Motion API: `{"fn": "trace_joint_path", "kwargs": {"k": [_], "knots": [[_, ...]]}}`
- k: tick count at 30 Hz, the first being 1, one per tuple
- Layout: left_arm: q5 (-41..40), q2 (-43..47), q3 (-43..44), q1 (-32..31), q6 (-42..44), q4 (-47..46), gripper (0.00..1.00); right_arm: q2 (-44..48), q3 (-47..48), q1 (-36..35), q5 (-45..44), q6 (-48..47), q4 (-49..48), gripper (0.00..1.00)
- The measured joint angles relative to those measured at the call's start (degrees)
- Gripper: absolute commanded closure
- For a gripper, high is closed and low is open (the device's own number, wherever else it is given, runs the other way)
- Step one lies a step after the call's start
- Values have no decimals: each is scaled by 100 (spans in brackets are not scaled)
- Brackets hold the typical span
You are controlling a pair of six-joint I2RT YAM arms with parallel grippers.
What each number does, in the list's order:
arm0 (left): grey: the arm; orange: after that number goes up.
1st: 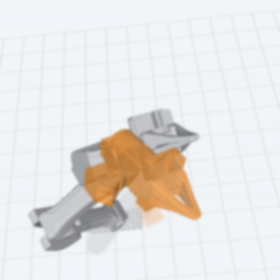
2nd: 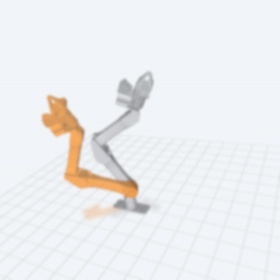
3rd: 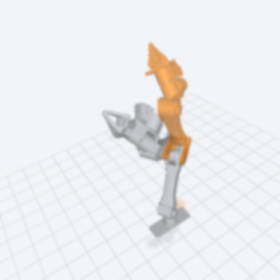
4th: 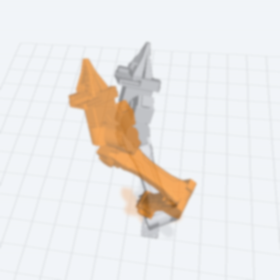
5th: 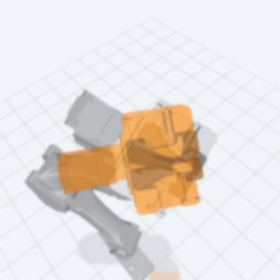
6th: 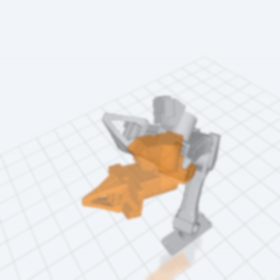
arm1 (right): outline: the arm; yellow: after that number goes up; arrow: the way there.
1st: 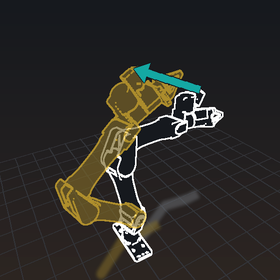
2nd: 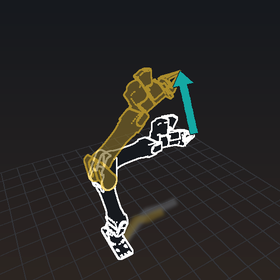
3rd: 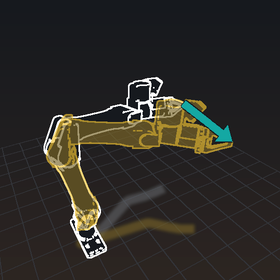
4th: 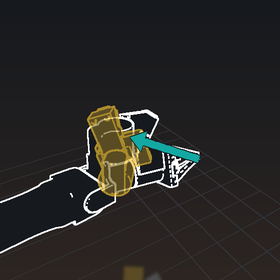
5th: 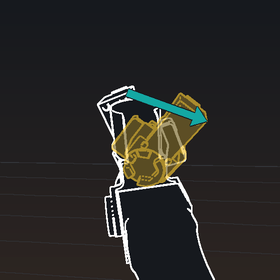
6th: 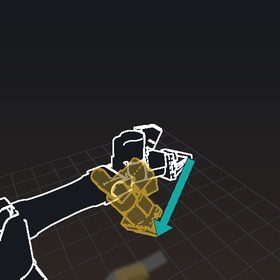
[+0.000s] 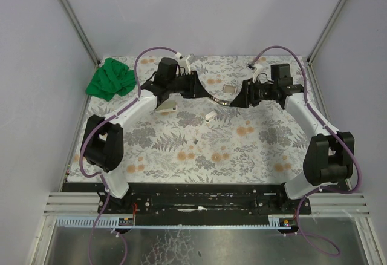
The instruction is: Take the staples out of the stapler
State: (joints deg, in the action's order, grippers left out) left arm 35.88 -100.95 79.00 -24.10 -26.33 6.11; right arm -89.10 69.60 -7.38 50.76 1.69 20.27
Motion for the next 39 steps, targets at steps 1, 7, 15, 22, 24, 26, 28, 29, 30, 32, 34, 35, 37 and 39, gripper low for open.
{"fn": "trace_joint_path", "kwargs": {"k": [1,7,15,22,24,26,28,29,30,32,34,35,37,39], "knots": [[-28,0,0,-2,-2,7,100,0,0,-44,-66,-103,48,50],[-4,-2,0,44,-210,-15,100,0,-22,-188,-369,-892,151,52],[144,-2,0,59,-540,-111,100,122,-404,-442,-702,-1919,-79,47],[175,-4,-50,11,-581,-175,100,463,-599,-634,-979,-2269,-796,25],[68,-13,-52,-31,-518,-136,100,511,-564,-723,-977,-2352,-905,15],[-61,-24,-52,-105,-442,-68,100,555,-527,-857,-981,-2479,-1016,12],[-155,-48,-52,-155,-380,0,100,621,-522,-1003,-979,-2636,-1126,11],[-184,-63,-52,-181,-358,24,100,658,-505,-1097,-986,-2739,-1150,11],[-208,-83,-52,-201,-337,44,100,669,-476,-1165,-992,-2806,-1158,12],[-251,-133,-52,-256,-299,76,100,658,-323,-1294,-1123,-2949,-1143,14],[-278,-177,-52,-295,-273,107,100,605,-120,-1521,-1270,-3047,-1097,16],[-286,-205,-50,-321,-258,116,100,570,-13,-1591,-1349,-3088,-1064,17],[-289,-243,-52,-332,-245,129,100,487,144,-1716,-1513,-3195,-1029,18],[-291,-258,-50,-356,-234,131,100,431,181,-1801,-1635,-3318,-990,19]]}}
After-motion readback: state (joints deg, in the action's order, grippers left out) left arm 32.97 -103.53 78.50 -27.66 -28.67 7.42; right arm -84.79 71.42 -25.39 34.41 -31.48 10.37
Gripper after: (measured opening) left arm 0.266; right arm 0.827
